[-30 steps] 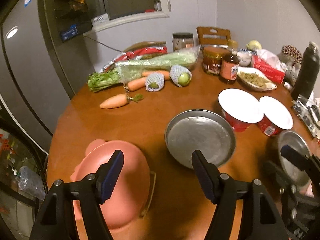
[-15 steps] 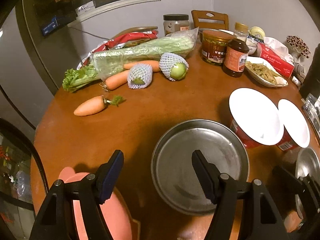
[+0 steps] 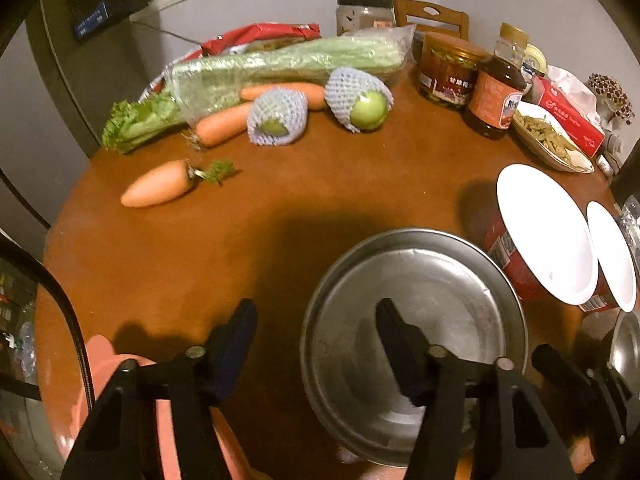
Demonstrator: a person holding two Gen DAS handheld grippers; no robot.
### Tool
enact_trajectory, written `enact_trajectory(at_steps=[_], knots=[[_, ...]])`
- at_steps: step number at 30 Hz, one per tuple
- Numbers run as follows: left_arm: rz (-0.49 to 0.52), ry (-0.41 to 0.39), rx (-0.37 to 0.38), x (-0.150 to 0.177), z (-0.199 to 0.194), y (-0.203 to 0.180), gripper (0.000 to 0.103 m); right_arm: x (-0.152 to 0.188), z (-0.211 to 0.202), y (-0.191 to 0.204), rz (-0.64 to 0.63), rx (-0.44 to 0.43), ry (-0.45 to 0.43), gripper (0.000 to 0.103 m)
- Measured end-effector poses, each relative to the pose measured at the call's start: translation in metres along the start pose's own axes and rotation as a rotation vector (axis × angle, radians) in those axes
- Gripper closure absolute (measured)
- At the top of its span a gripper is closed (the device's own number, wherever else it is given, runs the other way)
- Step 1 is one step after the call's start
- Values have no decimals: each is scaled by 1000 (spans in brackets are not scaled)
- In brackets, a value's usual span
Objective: Organize plates and bowls
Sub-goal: 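Move the left gripper to the grey metal tray and grasp its rim, then lift the grey metal tray with the left gripper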
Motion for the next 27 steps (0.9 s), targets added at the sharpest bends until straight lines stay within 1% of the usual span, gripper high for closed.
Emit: enact_trajectory(at_steps=[2, 3, 4, 5, 7, 9, 12, 14, 22, 27], knots=[[-1, 22, 11, 2, 5, -1, 53, 0, 5, 1, -1, -8, 6, 40], [0, 28, 19, 3, 6, -2, 61, 1, 6, 2, -3, -12, 7, 40], [5, 33, 30, 4, 7, -4, 66, 1, 7, 3, -6, -16, 7, 40], [10, 39, 38, 6, 8, -5, 68, 1, 9, 4, -9, -20, 7, 41], [21, 23, 29, 7, 6, -7, 70, 1, 10, 7, -19, -35, 1, 46], [24, 12, 30, 7, 2, -6, 73, 1, 10, 8, -35, -14, -3, 49], [8, 9, 55, 7, -4, -3, 74, 0, 8, 6, -24, -11, -13, 53], [6, -6, 66, 8, -12, -2, 74, -1, 3, 5, -23, -13, -27, 53], [3, -67, 69, 14, -44, 6, 74, -6, -22, 15, -41, -4, -82, 53], [-8, -123, 57, 21, -71, 14, 74, -7, -43, 28, -65, -11, -120, 53]])
Point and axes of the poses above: each gripper's, at about its wrist camera, not at the fingertips, and z roughly the way its jaws point, y to its left, x to its underside, the point moved 6 cm from there along z, roughly the way its jaws point, and after that the axes turned 11 degrees about -z, right-handed, at the moved point
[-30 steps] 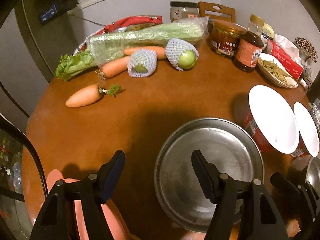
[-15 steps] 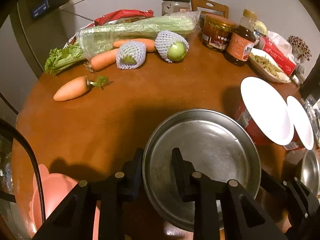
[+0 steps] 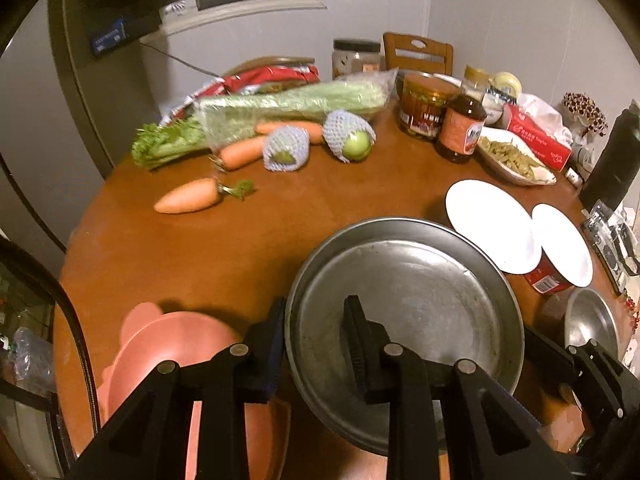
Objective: Organize plates and bowls
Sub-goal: 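Lift the grey metal tray with the left gripper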
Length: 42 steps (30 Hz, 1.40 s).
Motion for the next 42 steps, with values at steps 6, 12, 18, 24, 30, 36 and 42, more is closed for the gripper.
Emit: enact_trajectory(at_steps=[6, 12, 18, 24, 30, 36, 42], knots=[[-26, -38, 5, 7, -28, 14, 74, -4, -21, 19, -32, -4, -37, 53], [-48, -81, 2, 12, -60, 28, 74, -9, -43, 38, -60, -10, -74, 53], [-70, -109, -9, 19, -84, 43, 74, -13, -60, 60, -94, -21, -96, 53], [-96, -137, -7, 20, -106, 63, 74, -19, -72, 82, -130, -35, -113, 53], [-118, -172, -22, 18, -126, 83, 74, -29, -85, 106, -174, -50, -146, 53], [-145, -183, -43, 19, -133, 108, 74, -37, -87, 128, -217, -72, -161, 53], [-155, -164, -51, 27, -123, 122, 74, -34, -76, 142, -243, -83, -146, 53]])
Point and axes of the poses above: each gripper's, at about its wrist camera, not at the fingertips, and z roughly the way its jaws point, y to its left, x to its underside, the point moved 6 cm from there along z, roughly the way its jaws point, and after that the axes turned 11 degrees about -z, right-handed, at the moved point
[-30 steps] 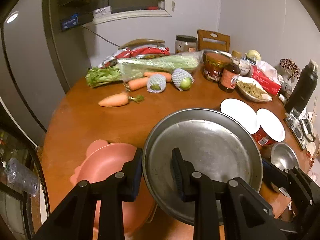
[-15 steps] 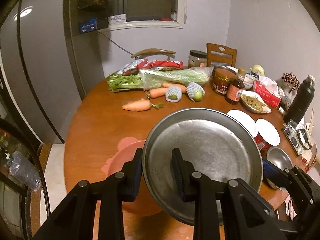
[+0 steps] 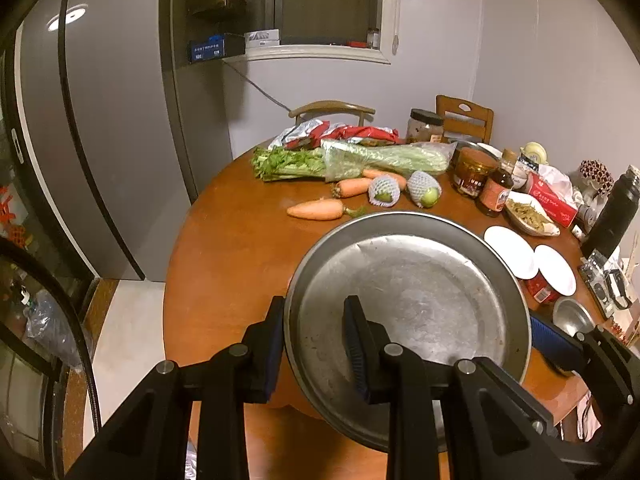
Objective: Organize plates and bowls
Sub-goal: 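Lift the grey metal tray with the left gripper, then carry the grey tray over the pink plate stack with the left gripper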
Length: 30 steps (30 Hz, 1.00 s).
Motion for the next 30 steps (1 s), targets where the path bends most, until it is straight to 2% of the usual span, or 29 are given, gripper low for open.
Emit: enact_trajectory(at_steps=[20, 30], knots=[[-23, 128, 6, 38, 67, 21, 74, 39, 59, 7, -21, -14, 137, 53], [-13, 144, -12, 42, 81, 25, 74, 46, 76, 11, -27, -20, 174, 53]])
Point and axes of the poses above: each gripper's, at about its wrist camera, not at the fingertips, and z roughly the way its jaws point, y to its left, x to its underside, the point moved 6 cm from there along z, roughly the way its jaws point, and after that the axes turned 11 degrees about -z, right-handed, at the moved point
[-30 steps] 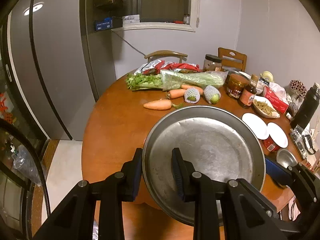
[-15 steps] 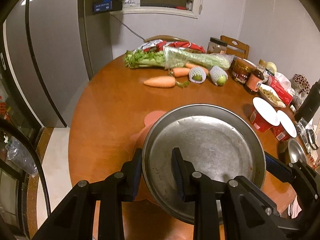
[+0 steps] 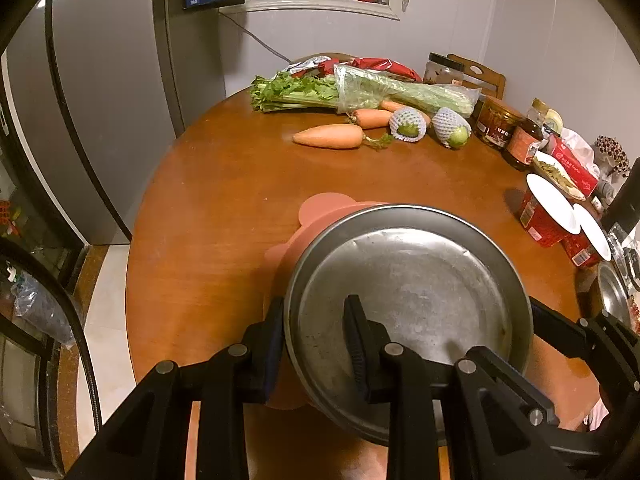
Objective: Organize plates and bowls
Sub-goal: 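Carry the grey tray over the pink plate stack with the left gripper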
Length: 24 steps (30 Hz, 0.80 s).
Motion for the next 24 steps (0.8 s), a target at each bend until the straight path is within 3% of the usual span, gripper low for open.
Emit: enact_trajectory(at_steps=[24], knots=[[-1, 4, -14, 0, 6, 3, 74, 4, 17, 0, -17, 29, 13, 53]])
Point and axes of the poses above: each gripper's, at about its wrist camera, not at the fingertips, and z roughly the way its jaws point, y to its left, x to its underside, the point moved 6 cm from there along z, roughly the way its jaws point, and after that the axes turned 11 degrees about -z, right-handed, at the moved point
